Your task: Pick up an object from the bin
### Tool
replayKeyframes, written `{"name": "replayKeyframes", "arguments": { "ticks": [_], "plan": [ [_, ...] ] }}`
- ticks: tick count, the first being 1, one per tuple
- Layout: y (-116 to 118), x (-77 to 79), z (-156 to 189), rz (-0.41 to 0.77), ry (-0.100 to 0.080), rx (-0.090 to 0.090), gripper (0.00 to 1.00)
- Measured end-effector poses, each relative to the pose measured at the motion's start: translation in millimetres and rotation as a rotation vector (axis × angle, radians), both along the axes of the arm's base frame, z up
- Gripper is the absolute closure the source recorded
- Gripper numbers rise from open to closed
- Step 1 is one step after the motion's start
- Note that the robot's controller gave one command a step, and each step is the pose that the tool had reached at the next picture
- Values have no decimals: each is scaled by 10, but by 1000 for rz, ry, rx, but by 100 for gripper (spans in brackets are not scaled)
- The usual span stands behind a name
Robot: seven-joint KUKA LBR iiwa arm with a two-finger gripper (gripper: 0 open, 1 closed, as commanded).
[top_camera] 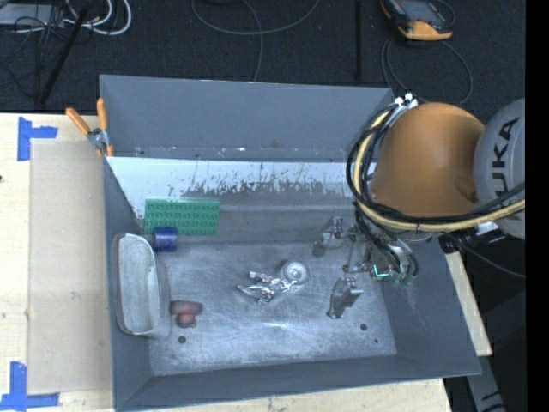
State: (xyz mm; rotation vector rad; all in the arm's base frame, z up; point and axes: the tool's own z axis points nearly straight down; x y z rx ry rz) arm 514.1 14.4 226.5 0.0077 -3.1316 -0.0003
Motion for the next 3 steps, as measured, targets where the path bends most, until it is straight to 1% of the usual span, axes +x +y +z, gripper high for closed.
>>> {"name": "replayKeyframes", "arguments": {
  "ticks": [1, 2, 3],
  "plan": [
    [268, 569, -1576, 139, -13, 2, 0],
    [263, 577, -1528, 136, -18, 2, 100],
    [189, 595, 18, 164, -19, 0, 100]
  ]
}}
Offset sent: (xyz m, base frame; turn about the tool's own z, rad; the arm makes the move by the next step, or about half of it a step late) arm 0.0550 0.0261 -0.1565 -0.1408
